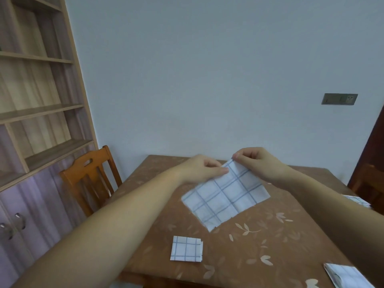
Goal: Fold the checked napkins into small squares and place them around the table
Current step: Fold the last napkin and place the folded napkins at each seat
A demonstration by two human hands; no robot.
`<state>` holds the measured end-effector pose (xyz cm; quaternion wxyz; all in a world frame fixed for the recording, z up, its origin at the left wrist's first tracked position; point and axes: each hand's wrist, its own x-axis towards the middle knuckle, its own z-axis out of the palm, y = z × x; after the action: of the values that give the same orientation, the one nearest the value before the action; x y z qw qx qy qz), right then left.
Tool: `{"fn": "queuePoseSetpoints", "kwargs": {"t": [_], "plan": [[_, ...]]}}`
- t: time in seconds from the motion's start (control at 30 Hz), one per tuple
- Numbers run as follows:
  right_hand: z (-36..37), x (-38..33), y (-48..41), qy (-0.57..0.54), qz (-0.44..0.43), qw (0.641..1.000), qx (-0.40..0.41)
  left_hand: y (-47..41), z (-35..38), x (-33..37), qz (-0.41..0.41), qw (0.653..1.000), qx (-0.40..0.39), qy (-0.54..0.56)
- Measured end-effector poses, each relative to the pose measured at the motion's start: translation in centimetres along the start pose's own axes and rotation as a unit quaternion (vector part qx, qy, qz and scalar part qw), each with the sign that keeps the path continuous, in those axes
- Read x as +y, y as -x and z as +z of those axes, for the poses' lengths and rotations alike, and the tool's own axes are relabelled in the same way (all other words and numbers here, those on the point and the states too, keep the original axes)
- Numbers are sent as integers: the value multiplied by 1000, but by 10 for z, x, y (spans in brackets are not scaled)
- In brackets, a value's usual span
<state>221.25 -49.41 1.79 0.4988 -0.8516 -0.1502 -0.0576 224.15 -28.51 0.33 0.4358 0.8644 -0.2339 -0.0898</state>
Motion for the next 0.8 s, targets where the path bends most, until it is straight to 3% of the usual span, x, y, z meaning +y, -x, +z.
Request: {"fn": "queuePoseSetpoints", "kwargs": {"t": [0.17, 0.33, 0.4, 0.57, 0.8], "plan": [[3, -9, -7, -22, -27, 999, 35, -4, 12, 13, 43, 996, 70, 44], [-17, -6, -12, -76, 11, 989, 124, 1, 6, -3, 65, 988, 138, 2], [-19, -3, -12, -64, 23, 989, 131, 6, 1, -3, 53, 990, 128, -24], [-12, -8, -13, -13, 17, 997, 73, 10, -3, 12, 7, 1000, 17, 13], [-14, -10, -9, 71, 15, 994, 77, 9, -1, 13, -4, 1000, -9, 28]]}}
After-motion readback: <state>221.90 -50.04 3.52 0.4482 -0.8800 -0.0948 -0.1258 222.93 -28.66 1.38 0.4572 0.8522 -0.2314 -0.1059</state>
